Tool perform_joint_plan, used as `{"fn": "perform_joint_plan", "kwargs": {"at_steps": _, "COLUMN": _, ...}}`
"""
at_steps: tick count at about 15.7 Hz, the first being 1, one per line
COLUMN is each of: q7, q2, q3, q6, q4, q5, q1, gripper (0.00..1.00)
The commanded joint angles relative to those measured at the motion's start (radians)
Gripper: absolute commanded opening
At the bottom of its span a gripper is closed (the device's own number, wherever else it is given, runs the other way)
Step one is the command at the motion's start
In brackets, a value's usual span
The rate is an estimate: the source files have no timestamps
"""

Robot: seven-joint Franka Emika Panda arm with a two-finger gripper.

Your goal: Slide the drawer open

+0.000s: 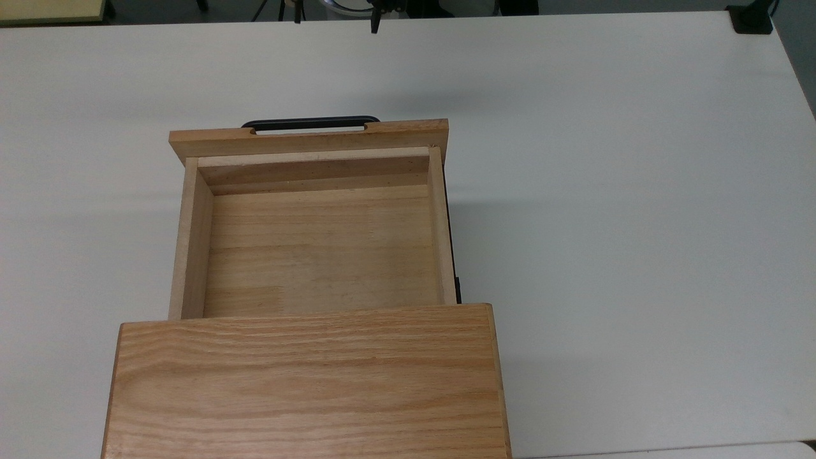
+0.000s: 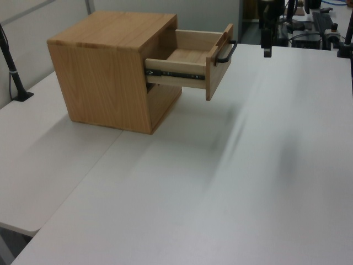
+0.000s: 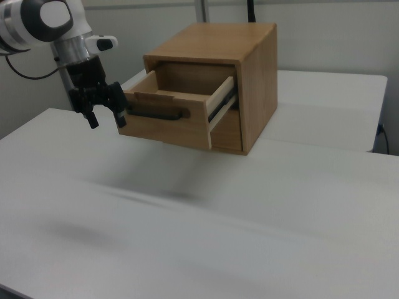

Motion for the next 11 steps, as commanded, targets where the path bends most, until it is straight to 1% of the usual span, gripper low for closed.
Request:
{"fn": "perform_joint_plan", "kwargs": {"at_steps": 1, "q7": 0.013, "q2": 0.027, "q3": -0.019, "q6": 0.068, "q4": 0.035, "q5": 0.088, "q1": 0.002, "gripper": 1.00}}
{"fn": "perform_joint_plan", "kwargs": {"at_steps": 2, "q7": 0.005, "q2": 0.026, "q3": -0.020, "q6": 0.068, "q4": 0.038, "q5": 0.143, "q1": -0.013, "gripper": 1.00}}
{"fn": "perform_joint_plan", "kwargs": {"at_steps": 3, "q7": 0.005, "q2": 0.024, "q3": -0.019, "q6": 0.065, "q4": 0.040, "q5": 0.180, "q1": -0.028, "gripper": 1.00}}
{"fn": "perform_joint_plan", "kwargs": {"at_steps": 4, "q7": 0.011, "q2": 0.024, "q3": -0.017, "q6": 0.062, "q4": 0.040, "q5": 0.190, "q1": -0.028, "gripper": 1.00}}
{"fn": "perform_joint_plan", "kwargs": {"at_steps": 11, "q7": 0.056, "q2": 0.027, "q3": -0.009, "q6": 0.057, "q4": 0.035, "q5": 0.191, "q1": -0.024, "gripper": 1.00}}
